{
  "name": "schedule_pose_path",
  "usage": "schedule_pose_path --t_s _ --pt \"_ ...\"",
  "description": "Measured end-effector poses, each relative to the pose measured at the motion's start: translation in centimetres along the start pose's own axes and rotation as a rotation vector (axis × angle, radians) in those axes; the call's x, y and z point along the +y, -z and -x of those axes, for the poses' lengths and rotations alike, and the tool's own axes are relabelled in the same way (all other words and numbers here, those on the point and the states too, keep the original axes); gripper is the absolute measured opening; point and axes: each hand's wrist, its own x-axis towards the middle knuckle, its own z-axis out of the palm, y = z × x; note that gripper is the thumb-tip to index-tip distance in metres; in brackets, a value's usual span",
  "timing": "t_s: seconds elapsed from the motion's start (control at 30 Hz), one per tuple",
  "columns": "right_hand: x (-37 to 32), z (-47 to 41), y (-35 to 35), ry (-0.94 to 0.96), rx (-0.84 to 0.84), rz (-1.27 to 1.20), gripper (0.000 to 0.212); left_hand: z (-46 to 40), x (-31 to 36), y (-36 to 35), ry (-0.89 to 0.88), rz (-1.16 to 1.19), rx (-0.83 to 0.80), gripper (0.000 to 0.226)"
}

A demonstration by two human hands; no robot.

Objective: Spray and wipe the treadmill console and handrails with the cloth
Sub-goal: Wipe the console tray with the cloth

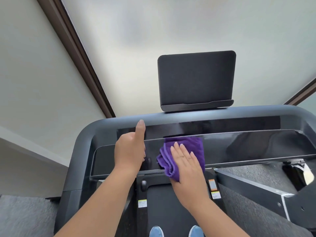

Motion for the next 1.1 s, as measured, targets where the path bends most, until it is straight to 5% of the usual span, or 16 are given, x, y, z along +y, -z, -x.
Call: schedule_pose_path --t_s 0.27,0.37,0.57,0.7,0.83,0.93,1.1 --pt "1.9 -9.9 3.5 -0.69 0.469 -0.303 0.057 -0.7 -0.5 1.2 0.038 0.064 0.039 0.08" --pt "-0.5 -14.2 3.1 -0.533 0.391 -0.408 0.059 -0.6 -0.7 1.5 0.056 0.096 0.029 0.079" --pt "-5.3 -9.4 -1.0 0.043 -0.108 -0.146 0.072 -0.8 -1.0 1.6 0.039 0.121 0.03 0.081" --pt "-3.7 -3.1 -1.6 0.111 -0.155 0.007 0.078 -0.9 -0.7 1.5 0.025 0.115 0.027 0.083" --pt "-0.4 -0.2 -0.5 -0.028 0.052 0.033 0.073 -1.1 -0.6 1.8 0.029 0.139 0.042 0.078" --pt "2.0 -2.5 0.7 -0.305 0.214 0.026 0.066 -1.2 -0.7 2.3 0.035 0.165 0.062 0.076" --pt "0.6 -11.8 3.2 -0.703 0.387 -0.323 0.063 -0.7 -1.1 3.4 0.026 0.143 0.09 0.076"
